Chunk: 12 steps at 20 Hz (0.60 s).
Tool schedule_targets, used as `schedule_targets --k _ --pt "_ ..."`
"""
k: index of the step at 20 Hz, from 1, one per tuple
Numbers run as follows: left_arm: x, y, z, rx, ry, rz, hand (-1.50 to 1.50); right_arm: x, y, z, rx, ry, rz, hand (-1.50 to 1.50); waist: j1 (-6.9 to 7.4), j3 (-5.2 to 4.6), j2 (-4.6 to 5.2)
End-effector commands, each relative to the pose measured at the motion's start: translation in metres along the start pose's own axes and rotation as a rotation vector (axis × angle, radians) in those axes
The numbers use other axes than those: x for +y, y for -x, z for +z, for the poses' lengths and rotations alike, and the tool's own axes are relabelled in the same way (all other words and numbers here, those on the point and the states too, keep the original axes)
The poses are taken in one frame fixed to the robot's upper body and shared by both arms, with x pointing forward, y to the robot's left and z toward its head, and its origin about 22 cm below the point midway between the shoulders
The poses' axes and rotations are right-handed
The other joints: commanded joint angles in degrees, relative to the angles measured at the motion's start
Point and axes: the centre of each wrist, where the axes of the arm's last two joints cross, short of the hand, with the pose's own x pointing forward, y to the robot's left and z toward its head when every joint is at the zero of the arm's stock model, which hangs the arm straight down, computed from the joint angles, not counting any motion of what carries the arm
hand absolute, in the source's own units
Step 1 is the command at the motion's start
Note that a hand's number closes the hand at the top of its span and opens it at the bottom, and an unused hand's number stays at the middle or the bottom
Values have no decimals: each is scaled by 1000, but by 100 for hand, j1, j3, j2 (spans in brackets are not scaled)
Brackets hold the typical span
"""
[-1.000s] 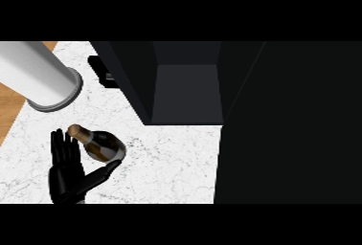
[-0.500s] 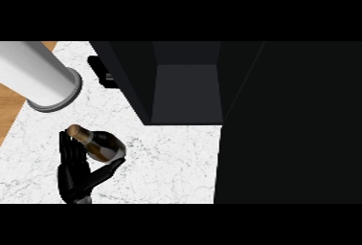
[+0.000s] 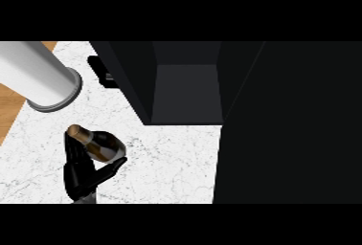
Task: Pick up the wine, place it into the cabinet and close the cabinet
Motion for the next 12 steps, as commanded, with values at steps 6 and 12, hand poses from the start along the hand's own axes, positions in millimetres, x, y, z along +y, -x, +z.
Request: schedule_targets --k 6,12 --pt "-6 9 -11 24 102 102 150 2 -27 16 -46 -47 -26 -150 0 -3 1" --pt "-16 17 -20 -2 181 -25 150 3 -23 16 -59 -48 -69 -150 -19 -1 3"
